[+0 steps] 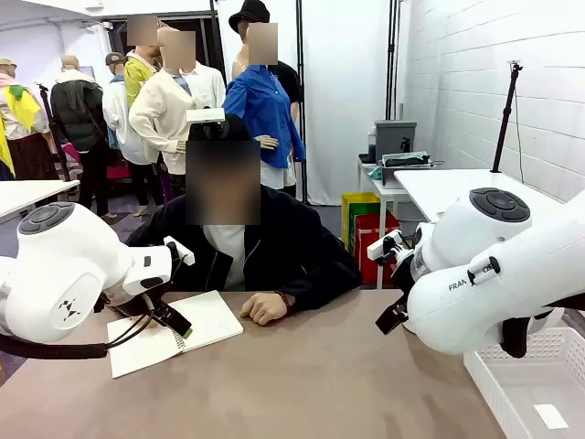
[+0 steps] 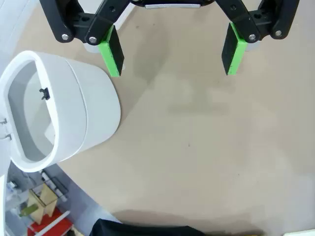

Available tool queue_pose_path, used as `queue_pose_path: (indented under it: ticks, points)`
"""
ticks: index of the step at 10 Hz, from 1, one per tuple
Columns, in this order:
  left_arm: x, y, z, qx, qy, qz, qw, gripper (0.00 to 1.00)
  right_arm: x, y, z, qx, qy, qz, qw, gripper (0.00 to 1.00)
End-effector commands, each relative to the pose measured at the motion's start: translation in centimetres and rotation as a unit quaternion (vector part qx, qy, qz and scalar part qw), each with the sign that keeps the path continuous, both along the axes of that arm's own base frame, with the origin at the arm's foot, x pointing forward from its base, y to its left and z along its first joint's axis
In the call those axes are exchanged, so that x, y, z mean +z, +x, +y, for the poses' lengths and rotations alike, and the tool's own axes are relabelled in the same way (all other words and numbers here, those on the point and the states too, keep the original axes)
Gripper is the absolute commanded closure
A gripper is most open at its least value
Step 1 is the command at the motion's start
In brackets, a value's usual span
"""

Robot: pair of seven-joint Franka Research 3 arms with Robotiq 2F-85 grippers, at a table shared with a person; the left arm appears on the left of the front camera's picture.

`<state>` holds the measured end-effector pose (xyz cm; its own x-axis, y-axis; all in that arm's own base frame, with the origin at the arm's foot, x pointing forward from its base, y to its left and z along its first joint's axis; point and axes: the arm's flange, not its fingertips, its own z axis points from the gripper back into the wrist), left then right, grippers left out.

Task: Sort the paper based on its condition.
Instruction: If a person hands you a paper, place it in the Organizing basket , and if it's crumpled, put it in the Trash can.

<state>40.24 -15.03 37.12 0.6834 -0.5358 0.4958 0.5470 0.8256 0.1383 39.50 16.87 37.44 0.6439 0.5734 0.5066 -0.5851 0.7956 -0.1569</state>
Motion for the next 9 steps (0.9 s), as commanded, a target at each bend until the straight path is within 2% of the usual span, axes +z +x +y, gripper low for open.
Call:
queue_pose_path:
  ticks: [1,9]
  points:
    - [0.00,0.00,0.00,0.000,0.000,0.000,1.000,0.00,0.00,0.00,0.00,0.000,0.000,0.000,1.000,0.00]
    - [0.00,0.00,0.00,0.000,0.000,0.000,1.000,0.00,0.00,0.00,0.00,0.000,0.000,0.000,1.000,0.00]
